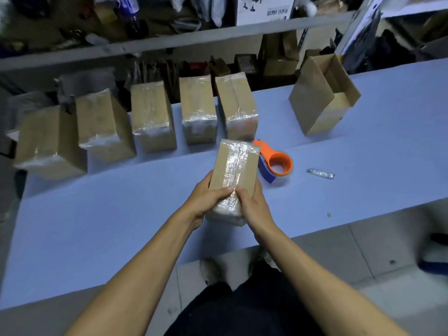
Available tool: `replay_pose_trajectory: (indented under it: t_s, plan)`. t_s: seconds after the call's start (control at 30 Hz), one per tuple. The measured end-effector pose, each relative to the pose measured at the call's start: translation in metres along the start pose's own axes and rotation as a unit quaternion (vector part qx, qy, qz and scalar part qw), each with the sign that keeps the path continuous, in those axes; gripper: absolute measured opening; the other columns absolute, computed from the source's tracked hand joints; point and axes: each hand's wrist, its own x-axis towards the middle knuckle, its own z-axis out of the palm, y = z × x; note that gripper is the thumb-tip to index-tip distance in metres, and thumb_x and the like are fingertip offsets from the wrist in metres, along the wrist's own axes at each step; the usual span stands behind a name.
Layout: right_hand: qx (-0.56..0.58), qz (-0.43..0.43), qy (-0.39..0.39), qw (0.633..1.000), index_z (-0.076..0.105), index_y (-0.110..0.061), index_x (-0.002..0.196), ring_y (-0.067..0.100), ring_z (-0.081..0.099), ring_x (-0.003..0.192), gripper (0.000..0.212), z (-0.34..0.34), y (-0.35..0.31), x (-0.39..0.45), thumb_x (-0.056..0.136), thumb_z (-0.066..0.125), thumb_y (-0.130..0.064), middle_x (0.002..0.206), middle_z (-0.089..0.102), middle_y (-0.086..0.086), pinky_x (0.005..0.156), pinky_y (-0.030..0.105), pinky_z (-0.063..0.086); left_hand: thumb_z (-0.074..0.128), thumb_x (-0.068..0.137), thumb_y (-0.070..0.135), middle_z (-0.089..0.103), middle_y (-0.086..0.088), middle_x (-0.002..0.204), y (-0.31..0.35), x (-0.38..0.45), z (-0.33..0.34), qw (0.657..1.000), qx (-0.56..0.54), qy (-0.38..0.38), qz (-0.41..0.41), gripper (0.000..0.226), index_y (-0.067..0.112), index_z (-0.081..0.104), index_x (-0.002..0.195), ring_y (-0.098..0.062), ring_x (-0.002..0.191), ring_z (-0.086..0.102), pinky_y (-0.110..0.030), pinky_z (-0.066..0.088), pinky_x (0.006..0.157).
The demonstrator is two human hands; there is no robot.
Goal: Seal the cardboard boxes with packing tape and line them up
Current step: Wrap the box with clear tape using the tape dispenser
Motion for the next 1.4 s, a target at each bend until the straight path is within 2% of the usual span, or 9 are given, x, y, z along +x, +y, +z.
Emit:
replay_pose_trajectory:
  t_s: [0.17, 0.33, 0.5, 0.67, 0.87, 1.03, 1.17, 1.3, 1.4]
  plan:
    - [0.006, 0.088, -0.007, 0.996, 0.050, -0.025, 0.130, 0.008, 0.064, 0.106, 0.053, 0.008, 0.024, -0.005, 0.085, 0.071, -0.045, 0.125, 0.064, -0.006, 0.096, 0.041, 0.054, 0.063, 0.077, 0.050, 0.066, 0.013, 0.118, -0.026, -0.010, -0.015, 0.968, 0.239, 0.057, 0.047, 0.053, 0.036, 0.050, 0.126, -0.017, 0.108, 0.063, -0.040, 0.050, 0.094]
    - [-0.096, -0.022, 0.013, 0.995, 0.021, -0.020, 0.154, 0.018, 0.037, 0.138, 0.114, -0.013, -0.001, 0.032, 0.062, 0.085, -0.038, 0.150, 0.039, 0.002, 0.113, 0.039, 0.036, 0.060, 0.077, 0.054, 0.066, 0.012, 0.119, -0.028, -0.002, -0.024, 0.957, 0.280, 0.053, 0.060, 0.057, 0.036, 0.047, 0.129, -0.018, 0.108, 0.063, -0.039, 0.050, 0.093]
    - [-0.158, -0.008, 0.030, 0.987, 0.054, -0.013, 0.132, 0.021, 0.056, 0.119, 0.063, -0.036, -0.016, 0.073, 0.081, 0.073, -0.046, 0.131, 0.061, 0.004, 0.102, 0.041, 0.045, 0.072, 0.086, 0.032, 0.052, 0.008, 0.143, -0.001, 0.029, -0.047, 0.913, 0.401, -0.046, 0.054, 0.072, 0.032, 0.037, 0.150, -0.018, 0.132, 0.049, -0.029, 0.036, 0.107]
    - [-0.253, -0.006, 0.087, 0.963, 0.055, -0.007, 0.092, 0.028, 0.057, 0.086, 0.049, -0.042, -0.015, 0.067, 0.087, 0.062, -0.055, 0.084, 0.059, 0.004, 0.067, 0.039, 0.040, 0.050, 0.101, 0.034, 0.038, 0.007, 0.155, 0.007, 0.032, -0.030, 0.810, 0.558, 0.125, 0.129, 0.039, 0.032, 0.052, 0.139, -0.025, 0.146, 0.025, -0.054, 0.023, 0.113]
    - [-0.220, 0.002, 0.086, 0.972, 0.053, -0.015, 0.082, 0.023, 0.055, 0.078, 0.043, -0.056, -0.005, 0.086, 0.093, 0.051, -0.056, 0.074, 0.056, -0.004, 0.064, 0.033, 0.035, 0.012, 0.088, 0.073, -0.013, 0.007, 0.163, -0.036, 0.036, -0.018, 0.772, 0.615, 0.096, 0.129, 0.083, 0.027, 0.003, 0.157, -0.020, 0.149, -0.021, -0.056, 0.001, 0.118]
    - [-0.291, -0.041, 0.091, 0.952, 0.053, -0.013, 0.124, 0.032, 0.059, 0.108, 0.048, -0.092, 0.006, 0.132, 0.088, 0.066, -0.042, 0.118, 0.062, 0.009, 0.081, 0.037, 0.046, 0.018, 0.090, 0.072, 0.001, 0.002, 0.164, -0.041, 0.042, -0.016, 0.744, 0.640, 0.126, 0.145, 0.082, 0.024, 0.017, 0.157, -0.024, 0.151, -0.005, -0.055, 0.011, 0.117]
    - [-0.446, -0.061, 0.010, 0.893, 0.038, -0.008, 0.132, 0.040, 0.062, 0.095, 0.061, -0.092, 0.013, 0.152, 0.084, 0.070, -0.029, 0.108, 0.064, 0.016, 0.068, 0.037, 0.040, 0.020, 0.091, 0.071, 0.013, -0.002, 0.165, -0.041, 0.043, -0.009, 0.737, 0.652, 0.136, 0.118, 0.080, 0.024, 0.020, 0.156, -0.027, 0.151, 0.004, -0.052, 0.008, 0.115]
    - [-0.403, -0.091, -0.039, 0.910, 0.029, -0.010, 0.147, 0.039, 0.062, 0.084, 0.068, -0.081, 0.011, 0.161, 0.086, 0.059, -0.004, 0.095, 0.063, 0.018, 0.068, 0.046, 0.051, 0.015, 0.092, 0.073, 0.013, -0.002, 0.164, -0.041, 0.043, -0.007, 0.737, 0.651, 0.145, 0.115, 0.080, 0.024, 0.017, 0.156, -0.027, 0.151, 0.004, -0.053, 0.008, 0.115]
    - [-0.392, -0.131, -0.018, 0.910, 0.044, -0.014, 0.138, 0.031, 0.056, 0.080, 0.055, -0.086, 0.006, 0.158, 0.084, 0.052, -0.004, 0.098, 0.063, 0.013, 0.066, 0.038, 0.047, 0.013, 0.093, 0.073, 0.010, 0.000, 0.165, -0.042, 0.043, -0.009, 0.757, 0.624, 0.142, 0.130, 0.080, 0.025, 0.017, 0.156, -0.023, 0.151, -0.004, -0.052, 0.012, 0.116]
